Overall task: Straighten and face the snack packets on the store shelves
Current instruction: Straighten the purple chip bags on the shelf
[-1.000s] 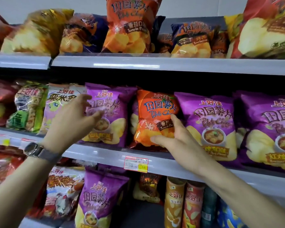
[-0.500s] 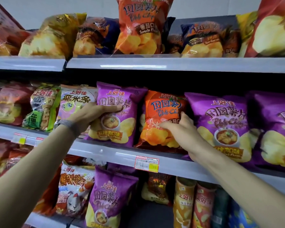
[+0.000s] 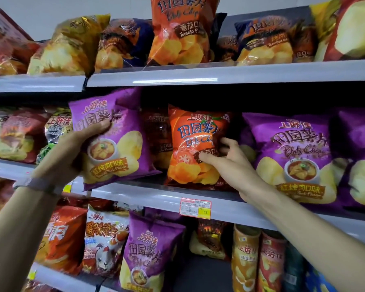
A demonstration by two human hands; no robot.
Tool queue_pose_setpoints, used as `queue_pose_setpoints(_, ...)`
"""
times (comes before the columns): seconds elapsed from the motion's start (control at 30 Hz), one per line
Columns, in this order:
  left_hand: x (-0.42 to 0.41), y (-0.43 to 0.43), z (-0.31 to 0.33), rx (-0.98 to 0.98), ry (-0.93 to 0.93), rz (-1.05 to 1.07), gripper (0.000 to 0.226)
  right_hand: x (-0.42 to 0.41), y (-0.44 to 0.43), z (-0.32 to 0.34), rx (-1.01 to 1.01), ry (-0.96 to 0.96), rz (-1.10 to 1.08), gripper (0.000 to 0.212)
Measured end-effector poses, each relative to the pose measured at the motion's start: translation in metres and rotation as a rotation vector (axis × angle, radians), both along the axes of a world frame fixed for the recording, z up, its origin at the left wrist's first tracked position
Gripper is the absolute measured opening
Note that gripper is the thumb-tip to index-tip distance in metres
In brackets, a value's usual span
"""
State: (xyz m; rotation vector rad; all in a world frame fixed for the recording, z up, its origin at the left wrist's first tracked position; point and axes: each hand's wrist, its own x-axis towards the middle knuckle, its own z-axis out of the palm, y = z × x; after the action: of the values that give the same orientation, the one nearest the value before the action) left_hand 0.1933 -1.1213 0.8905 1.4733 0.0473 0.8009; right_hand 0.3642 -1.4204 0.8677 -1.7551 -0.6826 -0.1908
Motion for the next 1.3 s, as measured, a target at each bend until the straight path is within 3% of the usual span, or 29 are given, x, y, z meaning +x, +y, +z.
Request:
queue_pose_setpoints(0.1, -0.015, 0.003, -0.01, -0.072, -0.028, 0.015, 0.039, -0.002, 0.015, -0.004, -0.002, -0.018, 0.044, 0.097)
queue_pose_setpoints(0.17, -0.026, 0.008, -0.015, -0.109, -0.022, 0.02, 0.035, -0.003, 0.028, -0.007, 0.001, -0.067, 0.051, 0.102)
queue_pose_setpoints(0.47, -0.065, 0.019, -0.038, -0.048, 0.088, 0.09, 0.078, -0.014, 0.104, -0.015, -0.026, -0.158, 0.157, 0.095)
queue_pose_setpoints(0.63, -0.071, 0.001, -0.041, 0.021, 0.053, 0.092, 0.069, -0.014, 0.118, -0.016, -0.033, -0.17, 0.155, 0.094)
queue_pose_setpoints(0.77, -0.067, -0.03, -0.031, 0.052, 0.053, 0.031, 0.04, -0.015, 0.104, -0.017, -0.028, -0.146, 0.158, 0.088)
queue_pose_setpoints(0.9, -0.045, -0.066, -0.012, 0.128, 0.048, -0.022, 0.03, -0.037, 0.063, -0.01, 0.197, -0.066, 0.243, 0.061)
queue_pose_setpoints(1.0, -0.019, -0.091, 0.003, 0.198, 0.06, -0.046, 0.024, -0.054, 0.024, -0.009, 0.321, -0.097, 0.248, 0.057)
queue_pose_setpoints(1.1, 0.011, -0.113, 0.011, 0.233, 0.066, -0.046, 0.026, -0.061, -0.013, -0.012, 0.217, -0.207, 0.167, 0.057)
queue_pose_setpoints(1.2, 0.042, -0.133, 0.016, 0.222, 0.084, -0.053, 0.035, -0.06, -0.031, -0.015, 0.059, -0.238, 0.106, 0.074)
queue_pose_setpoints(1.3, 0.068, -0.147, 0.022, 0.187, 0.015, -0.024, 0.029, -0.053, -0.033, -0.015, -0.076, -0.301, 0.027, 0.089)
